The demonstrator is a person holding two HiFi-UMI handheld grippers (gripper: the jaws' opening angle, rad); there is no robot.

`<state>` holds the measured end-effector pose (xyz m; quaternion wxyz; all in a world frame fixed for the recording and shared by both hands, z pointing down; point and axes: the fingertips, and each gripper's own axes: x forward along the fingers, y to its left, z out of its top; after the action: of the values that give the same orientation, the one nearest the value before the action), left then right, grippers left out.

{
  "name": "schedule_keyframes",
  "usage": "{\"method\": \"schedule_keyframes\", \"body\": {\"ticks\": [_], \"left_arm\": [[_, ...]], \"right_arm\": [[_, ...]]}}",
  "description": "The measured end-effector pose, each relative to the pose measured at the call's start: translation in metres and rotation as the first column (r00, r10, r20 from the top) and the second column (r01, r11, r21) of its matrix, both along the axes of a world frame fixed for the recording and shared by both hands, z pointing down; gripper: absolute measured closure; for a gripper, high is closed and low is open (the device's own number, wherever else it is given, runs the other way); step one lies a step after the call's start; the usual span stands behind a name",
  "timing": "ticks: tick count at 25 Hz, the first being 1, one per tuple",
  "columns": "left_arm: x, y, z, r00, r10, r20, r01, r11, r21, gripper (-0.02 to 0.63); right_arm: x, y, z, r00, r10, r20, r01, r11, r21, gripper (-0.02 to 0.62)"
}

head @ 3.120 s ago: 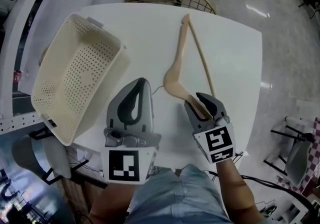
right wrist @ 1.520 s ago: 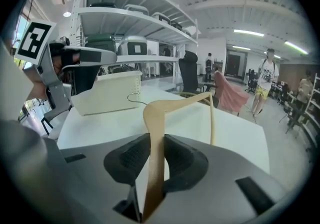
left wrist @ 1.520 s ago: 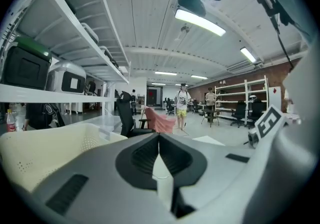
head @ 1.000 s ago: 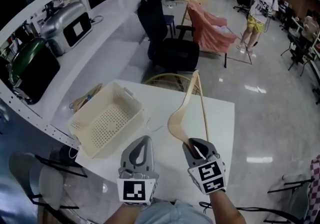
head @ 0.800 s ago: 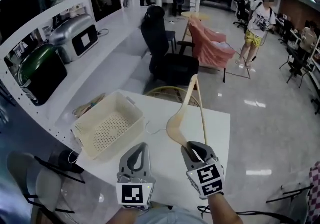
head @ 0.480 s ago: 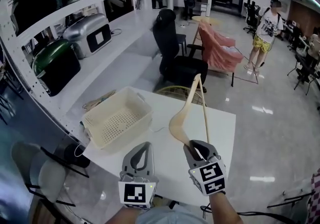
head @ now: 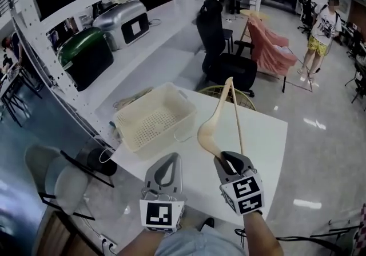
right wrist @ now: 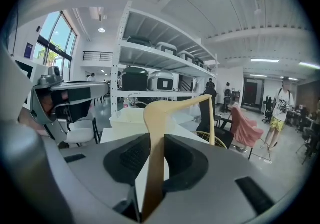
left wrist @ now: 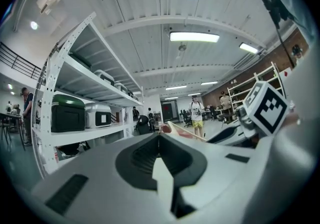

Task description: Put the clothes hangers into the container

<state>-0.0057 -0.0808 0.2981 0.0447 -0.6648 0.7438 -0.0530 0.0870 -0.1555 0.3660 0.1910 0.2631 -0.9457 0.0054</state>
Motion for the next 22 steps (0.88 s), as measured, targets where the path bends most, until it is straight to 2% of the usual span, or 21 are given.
{"method": "schedule_keyframes", "body": {"ticks": [8, 11, 15, 22], "left_arm": [[-0.058, 0.004, 0.003, 1.000, 0.000, -0.027, 0.001, 1.000, 0.010, 0.594], [-0.093, 0.004, 0.004, 1.000, 0.030, -0.009, -0.030, 1.000, 0.009, 0.594], [-0.144, 0.002, 0.003, 0.998, 0.055, -0.034, -0.055, 0.998, 0.003, 0.594], [-0.218, 0.000, 0.004, 0.994, 0.102, -0.027, -0.102, 0.995, 0.018, 0.594]], "right_arm": [[-0.056, 0.006, 0.004, 1.000, 0.001, -0.016, -0.001, 1.000, 0.000, 0.500], [-0.087, 0.006, 0.006, 0.999, 0.034, -0.022, -0.035, 0.999, -0.007, 0.500], [-0.133, 0.007, 0.007, 0.997, 0.074, -0.029, -0.074, 0.997, -0.010, 0.500], [-0.201, 0.008, 0.009, 0.992, 0.121, -0.041, -0.121, 0.993, 0.005, 0.500]]}}
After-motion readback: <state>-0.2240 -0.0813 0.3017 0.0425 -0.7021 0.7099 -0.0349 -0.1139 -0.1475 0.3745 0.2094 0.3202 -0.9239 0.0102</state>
